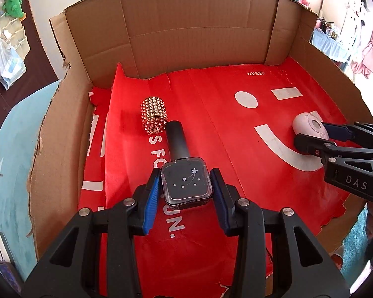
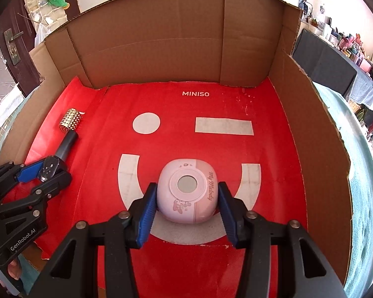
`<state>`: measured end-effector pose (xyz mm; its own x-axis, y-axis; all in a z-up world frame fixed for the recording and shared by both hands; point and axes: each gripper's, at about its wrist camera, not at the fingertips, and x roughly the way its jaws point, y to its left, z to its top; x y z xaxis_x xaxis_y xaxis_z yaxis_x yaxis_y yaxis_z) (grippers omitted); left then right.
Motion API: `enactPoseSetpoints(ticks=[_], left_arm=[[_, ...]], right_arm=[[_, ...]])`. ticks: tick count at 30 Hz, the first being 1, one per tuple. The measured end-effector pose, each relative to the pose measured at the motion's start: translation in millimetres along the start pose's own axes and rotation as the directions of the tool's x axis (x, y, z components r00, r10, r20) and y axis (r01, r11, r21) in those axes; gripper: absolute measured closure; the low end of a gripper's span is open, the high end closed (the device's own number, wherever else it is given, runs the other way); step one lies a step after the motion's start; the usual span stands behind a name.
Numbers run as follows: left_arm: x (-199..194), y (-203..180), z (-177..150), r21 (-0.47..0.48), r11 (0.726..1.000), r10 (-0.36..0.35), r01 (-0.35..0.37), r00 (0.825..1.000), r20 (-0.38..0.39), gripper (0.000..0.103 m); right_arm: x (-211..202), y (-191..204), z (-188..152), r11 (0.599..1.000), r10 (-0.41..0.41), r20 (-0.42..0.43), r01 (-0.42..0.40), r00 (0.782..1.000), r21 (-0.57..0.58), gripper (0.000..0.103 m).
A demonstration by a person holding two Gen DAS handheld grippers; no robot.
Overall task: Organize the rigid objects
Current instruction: 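Carry black polish in left gripper and pink compact in right gripper into box, then open left gripper releasing black polish while right gripper releases pink compact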
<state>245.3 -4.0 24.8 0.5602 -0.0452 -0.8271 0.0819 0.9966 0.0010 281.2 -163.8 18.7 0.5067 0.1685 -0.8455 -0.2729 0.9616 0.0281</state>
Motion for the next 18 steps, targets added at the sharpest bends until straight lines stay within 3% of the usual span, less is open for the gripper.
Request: enactPoseSetpoints(ticks=[18], left_arm=[[-6.0, -6.9, -2.0, 0.033, 0.999, 0.033, -0.033, 0.999, 0.028, 0.063]], right_arm=[[-3.3, -2.5, -0.1, 1.000, 0.013, 0.011, -0.014, 1.000, 0.018, 0.052]])
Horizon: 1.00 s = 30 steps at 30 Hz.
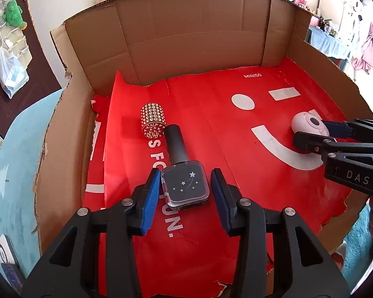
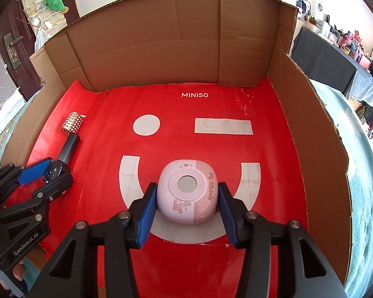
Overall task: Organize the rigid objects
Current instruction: 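Open left gripper releasing black polish while right gripper releases pink compact, then withdraw both grippers from the box back toward the remaining cosmetics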
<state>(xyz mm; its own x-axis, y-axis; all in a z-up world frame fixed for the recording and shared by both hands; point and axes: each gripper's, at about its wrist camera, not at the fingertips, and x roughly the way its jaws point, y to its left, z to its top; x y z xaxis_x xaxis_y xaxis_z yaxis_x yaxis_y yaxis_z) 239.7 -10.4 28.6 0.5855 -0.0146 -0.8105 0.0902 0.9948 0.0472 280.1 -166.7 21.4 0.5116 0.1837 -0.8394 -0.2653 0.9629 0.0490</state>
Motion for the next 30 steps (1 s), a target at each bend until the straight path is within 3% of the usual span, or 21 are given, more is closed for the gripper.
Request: enactPoseSetpoints(ticks=[2, 6, 16, 23, 26, 30], left_arm=[[-2.3, 1.1, 0.0, -0.005, 1.000, -0.003, 0.003, 1.000, 0.011, 0.062], [-14.8, 4.7, 1.6, -0.018, 1.000, 0.013, -0.012, 0.998, 0.059, 0.037], [-46.8, 0.6, 0.6, -0.005, 0.998, 0.056, -0.056, 0.988, 0.142, 0.028], [-76.3, 2.5, -6.6, -0.020, 0.998, 0.058, -0.055, 0.978, 0.203, 0.016], [-87.9, 3.2, -10.2, -0.037, 0.998, 0.066, -0.059, 0.970, 0.232, 0.006], [-103.6, 4.1, -16.8, -0.056, 0.997, 0.061, -0.047, 0.959, 0.276, 0.005]], right_arm=[[-2.0, -0.2, -1.4, 1.000, -0.001, 0.006, 0.001, 1.000, 0.001, 0.052], [-9.6, 0.1, -4.9, 1.000, 0.009, 0.020, -0.009, 1.000, 0.005, 0.052], [-59.2, 0.3, -13.5, 1.000, 0.018, 0.156, -0.018, 0.988, 0.001, 0.043], [-96.8, 3.7, -19.7, 1.000, 0.031, 0.257, -0.031, 0.966, -0.004, 0.031], [-108.9, 3.5, -24.7, 0.999, 0.044, 0.291, -0.043, 0.956, -0.008, 0.025], [-124.8, 6.3, -32.1, 0.998, 0.065, 0.342, -0.062, 0.938, -0.019, 0.016]])
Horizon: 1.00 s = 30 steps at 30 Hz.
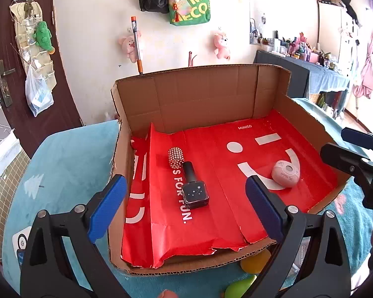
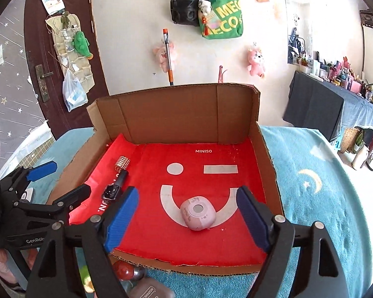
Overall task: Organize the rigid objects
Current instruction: 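Withdraw both grippers from the box back toward the remaining cosmetics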
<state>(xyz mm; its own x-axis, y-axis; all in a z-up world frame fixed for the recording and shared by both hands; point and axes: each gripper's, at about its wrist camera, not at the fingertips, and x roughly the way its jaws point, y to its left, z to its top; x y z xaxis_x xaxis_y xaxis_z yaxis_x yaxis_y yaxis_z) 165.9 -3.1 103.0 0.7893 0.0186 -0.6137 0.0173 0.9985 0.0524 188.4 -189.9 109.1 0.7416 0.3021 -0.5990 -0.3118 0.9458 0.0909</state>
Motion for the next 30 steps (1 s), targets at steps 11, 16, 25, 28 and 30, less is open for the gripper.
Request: enactPoseSetpoints(ticks=[11, 16, 25, 28, 30], left_arm=[[-30.3, -8.7, -18.3, 0.016, 0.999, -0.049, 0.048, 0.997, 0.052, 0.000], [-39.7, -6.2, -31.9, -0.015, 0.997, -0.080, 0.081, 0.995, 0.062, 0.000], [-57.0, -12.4, -54.7, 0.012, 1.000, -0.026, 0.025, 0.995, 0.098, 0.000], [-60.7, -13.8, -61.7, 0.016, 0.999, -0.034, 0.033, 0.995, 0.095, 0.000], [-61.5, -13.2, -64.7, 0.012, 0.999, -0.039, 0.038, 0.995, 0.088, 0.000]], right_arm=[[-44.2, 15.0, -19.9, 0.999, -0.005, 0.165, 0.012, 0.986, -0.043, 0.002], [-55.7, 19.3, -31.4, 0.999, 0.001, 0.182, 0.008, 0.983, -0.045, 0.001], [-68.7, 23.0, -56.6, 0.999, -0.008, 0.194, 0.017, 0.981, -0.044, 0.000], [-69.5, 23.2, -63.5, 0.999, -0.008, 0.191, 0.015, 0.982, -0.036, 0.000], [-70.8, 22.1, -67.9, 0.999, -0.008, 0.188, 0.013, 0.982, -0.030, 0.000]])
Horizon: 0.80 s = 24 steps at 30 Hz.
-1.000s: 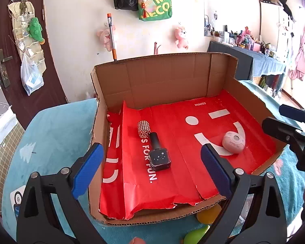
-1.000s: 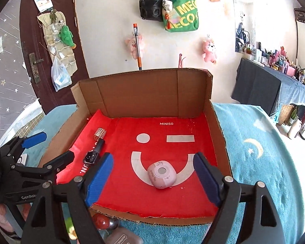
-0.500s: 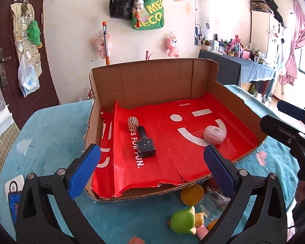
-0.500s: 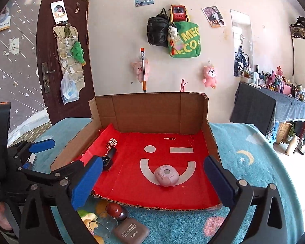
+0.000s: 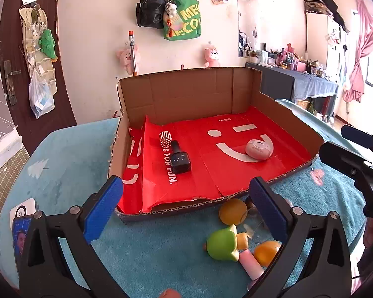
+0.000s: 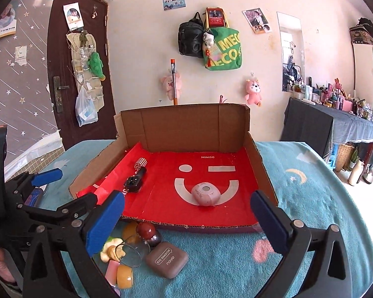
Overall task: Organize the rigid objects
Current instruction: 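Withdraw both grippers from the box back toward the remaining cosmetics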
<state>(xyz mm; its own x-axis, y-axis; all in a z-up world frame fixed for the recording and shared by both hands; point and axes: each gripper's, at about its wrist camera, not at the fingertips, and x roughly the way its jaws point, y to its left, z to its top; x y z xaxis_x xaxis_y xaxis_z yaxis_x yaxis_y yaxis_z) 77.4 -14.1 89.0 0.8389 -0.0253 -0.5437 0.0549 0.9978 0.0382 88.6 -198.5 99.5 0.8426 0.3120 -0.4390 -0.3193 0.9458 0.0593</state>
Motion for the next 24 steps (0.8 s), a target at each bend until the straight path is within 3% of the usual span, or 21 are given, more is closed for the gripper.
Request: enactPoseSetpoints(ticks=[10, 24], left_arm=[[-5.8, 0.8, -18.2, -0.020, 1.000, 0.002, -0.003, 0.999, -0.034, 0.000], [-7.4, 7.0, -40.4, -0.091, 0.995, -0.049, 0.037, 0.991, -0.129, 0.000]], right_arm=[[-9.3, -4.5, -20.2, 1.000, -0.009, -0.018, 0.010, 1.000, 0.023, 0.000], [-18.3, -4.7, -40.6, 0.999, 0.014, -0.052, -0.012, 0.999, 0.040, 0.000]])
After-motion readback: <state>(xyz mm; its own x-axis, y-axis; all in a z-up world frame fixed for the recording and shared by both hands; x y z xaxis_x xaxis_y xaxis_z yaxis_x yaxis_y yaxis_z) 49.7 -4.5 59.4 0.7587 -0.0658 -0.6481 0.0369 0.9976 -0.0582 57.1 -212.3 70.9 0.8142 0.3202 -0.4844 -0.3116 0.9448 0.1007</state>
